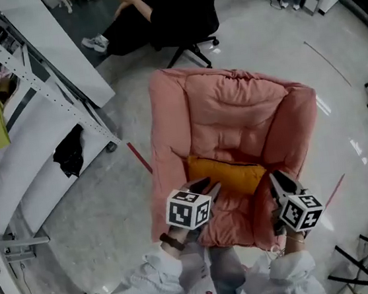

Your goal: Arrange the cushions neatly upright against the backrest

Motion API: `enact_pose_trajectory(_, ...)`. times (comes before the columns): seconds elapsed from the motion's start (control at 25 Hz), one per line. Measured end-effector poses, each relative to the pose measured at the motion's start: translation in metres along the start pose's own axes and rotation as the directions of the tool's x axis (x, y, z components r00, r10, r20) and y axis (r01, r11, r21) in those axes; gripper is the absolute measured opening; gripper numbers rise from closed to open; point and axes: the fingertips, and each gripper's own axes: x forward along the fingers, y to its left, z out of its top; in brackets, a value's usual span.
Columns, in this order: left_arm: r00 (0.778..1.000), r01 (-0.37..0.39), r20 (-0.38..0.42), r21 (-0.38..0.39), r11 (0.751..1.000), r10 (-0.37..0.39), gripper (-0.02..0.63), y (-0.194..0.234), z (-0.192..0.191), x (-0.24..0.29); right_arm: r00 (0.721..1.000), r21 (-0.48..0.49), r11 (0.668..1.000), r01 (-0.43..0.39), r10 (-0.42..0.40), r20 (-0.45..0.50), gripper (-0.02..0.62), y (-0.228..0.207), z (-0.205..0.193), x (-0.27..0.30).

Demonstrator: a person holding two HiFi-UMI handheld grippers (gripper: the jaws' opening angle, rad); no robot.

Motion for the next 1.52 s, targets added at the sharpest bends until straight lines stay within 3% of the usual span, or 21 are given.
enact_pose_trajectory(0.2, 0.984, 0.079, 0.155, 0.086, 0.993, -0.092, 0.084, -0.051, 0.079, -0.061, 0.982, -0.065, 0.991, -0.113, 0.122, 0.144, 0.067, 0.069, 0.081, -0.049)
enact_pose_trajectory(0.4, 0.940, 0.147, 0.269, 0.238, 0.960, -0.210, 0.050, -0.117, 0.122, -0.119, 0.922, -0.142, 0.963, -0.228, 0.261, 0.286, 0.043, 0.139, 0.136, -0.102)
enact_pose_trajectory(0.6, 0.876, 0.160, 0.374, 0.371, 0.915, -0.305, 0.014, -0.164, 0.148, -0.167, 0.869, -0.218, 0.938, -0.269, 0.334, 0.365, 0.023, 0.187, 0.162, -0.142)
enact_pose_trajectory(0.84, 0.824, 0.179, 0.429, 0.420, 0.890, -0.369, 0.011, -0.190, 0.161, -0.197, 0.858, -0.240, 0.933, -0.267, 0.344, 0.382, 0.015, 0.208, 0.161, -0.163)
enact_pose_trajectory(1.0, 0.812, 0.190, 0.433, 0.438, 0.879, -0.392, 0.009, -0.201, 0.168, -0.201, 0.861, -0.245, 0.937, -0.250, 0.331, 0.387, 0.014, 0.209, 0.165, -0.170)
enact_pose_trajectory(1.52, 0.812, 0.199, 0.423, 0.446, 0.873, -0.402, 0.009, -0.209, 0.172, -0.195, 0.878, -0.277, 0.939, -0.206, 0.302, 0.372, 0.012, 0.205, 0.174, -0.170)
